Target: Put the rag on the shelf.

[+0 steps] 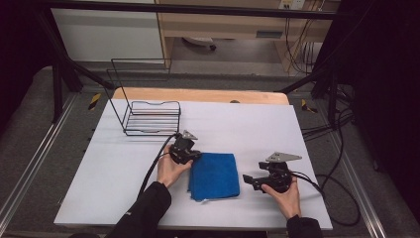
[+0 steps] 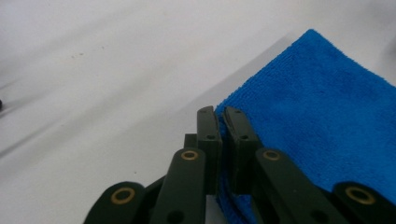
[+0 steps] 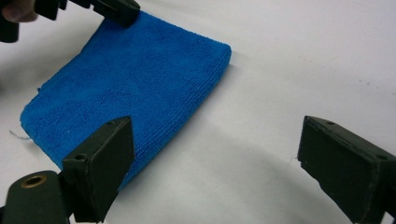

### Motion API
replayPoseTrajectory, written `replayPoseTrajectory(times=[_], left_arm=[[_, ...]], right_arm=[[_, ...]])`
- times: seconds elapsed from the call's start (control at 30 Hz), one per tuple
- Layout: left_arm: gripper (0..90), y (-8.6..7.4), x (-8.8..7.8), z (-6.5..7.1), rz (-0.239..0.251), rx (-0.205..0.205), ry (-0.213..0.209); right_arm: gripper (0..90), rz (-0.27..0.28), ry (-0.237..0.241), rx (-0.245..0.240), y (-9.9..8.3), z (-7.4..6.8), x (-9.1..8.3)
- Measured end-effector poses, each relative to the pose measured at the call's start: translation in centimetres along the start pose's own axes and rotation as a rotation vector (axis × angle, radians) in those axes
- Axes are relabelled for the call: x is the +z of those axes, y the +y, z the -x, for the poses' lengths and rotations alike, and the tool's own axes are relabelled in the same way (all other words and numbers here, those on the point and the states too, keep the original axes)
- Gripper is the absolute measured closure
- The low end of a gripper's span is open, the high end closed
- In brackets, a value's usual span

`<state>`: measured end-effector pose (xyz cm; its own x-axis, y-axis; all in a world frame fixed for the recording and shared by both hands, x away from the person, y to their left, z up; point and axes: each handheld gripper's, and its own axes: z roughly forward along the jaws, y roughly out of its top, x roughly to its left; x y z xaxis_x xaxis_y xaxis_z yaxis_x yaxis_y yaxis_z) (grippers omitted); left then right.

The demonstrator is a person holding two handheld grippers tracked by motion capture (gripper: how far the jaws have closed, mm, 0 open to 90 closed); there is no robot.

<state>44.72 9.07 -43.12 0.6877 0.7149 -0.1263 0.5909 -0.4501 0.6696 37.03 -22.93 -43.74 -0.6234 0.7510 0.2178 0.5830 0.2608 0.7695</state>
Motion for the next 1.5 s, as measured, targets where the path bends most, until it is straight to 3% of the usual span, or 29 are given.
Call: replayPoseTrajectory(times=[0.07,0.1,0.13,0.23,0.27,0.33,0.5,0.63,0.77,0.83,0.97,1.17,1.4,1.5], left_arm=[[80.1,-0.3,-0.2,0.1,0.013,-0.007,0.000],[74.8,-0.4,-0.5,0.1,0.021,-0.005,0.005],[62.4,-0.7,-1.3,0.1,0.023,-0.019,-0.011],[48.6,-1.4,-2.5,0.3,0.029,-0.013,-0.019],[48.6,-1.8,-3.1,0.5,0.031,-0.012,-0.024],[39.1,-2.8,-4.1,0.9,0.030,-0.024,-0.046],[35.0,-5.8,-5.4,2.5,0.001,-0.029,-0.069],[40.5,-7.2,-5.3,3.8,-0.003,-0.043,-0.117],[47.4,-7.5,-4.6,4.9,-0.011,-0.021,-0.117],[49.4,-7.6,-4.1,5.0,-0.013,-0.014,-0.097],[54.0,-7.8,-4.0,5.1,0.013,-0.039,-0.094],[58.6,-7.9,-3.4,6.1,0.048,-0.056,-0.127],[68.1,-7.9,-2.8,7.7,0.078,-0.016,-0.046],[78.2,-7.9,-2.7,7.7,0.076,-0.021,-0.066]], right_arm=[[11.1,0.002,0.002,0.002,0.0,0.0,0.0],[10.7,0.005,-0.001,-0.006,-0.1,0.0,0.1],[10.1,0.005,-0.002,0.004,-0.1,-0.1,0.0],[10.0,0.009,-0.001,0.017,-0.1,-0.2,0.0],[10.0,0.009,-0.001,0.017,-0.1,-0.2,0.0],[10.0,0.012,0.001,0.023,-0.1,-0.2,0.0],[9.8,0.012,0.002,0.021,-0.1,-0.3,0.0],[9.3,0.010,0.000,0.014,-0.1,-0.4,0.0],[8.9,0.009,0.005,0.012,-0.1,-0.5,0.1],[8.5,0.009,0.003,0.009,-0.1,-0.5,0.1],[7.8,0.013,0.006,0.016,0.0,-0.5,-0.1],[7.3,0.010,0.008,0.019,0.0,-0.5,0.0],[6.9,0.012,0.011,0.028,0.0,-0.5,0.1],[6.8,0.017,0.013,0.024,0.1,-0.5,0.1]])
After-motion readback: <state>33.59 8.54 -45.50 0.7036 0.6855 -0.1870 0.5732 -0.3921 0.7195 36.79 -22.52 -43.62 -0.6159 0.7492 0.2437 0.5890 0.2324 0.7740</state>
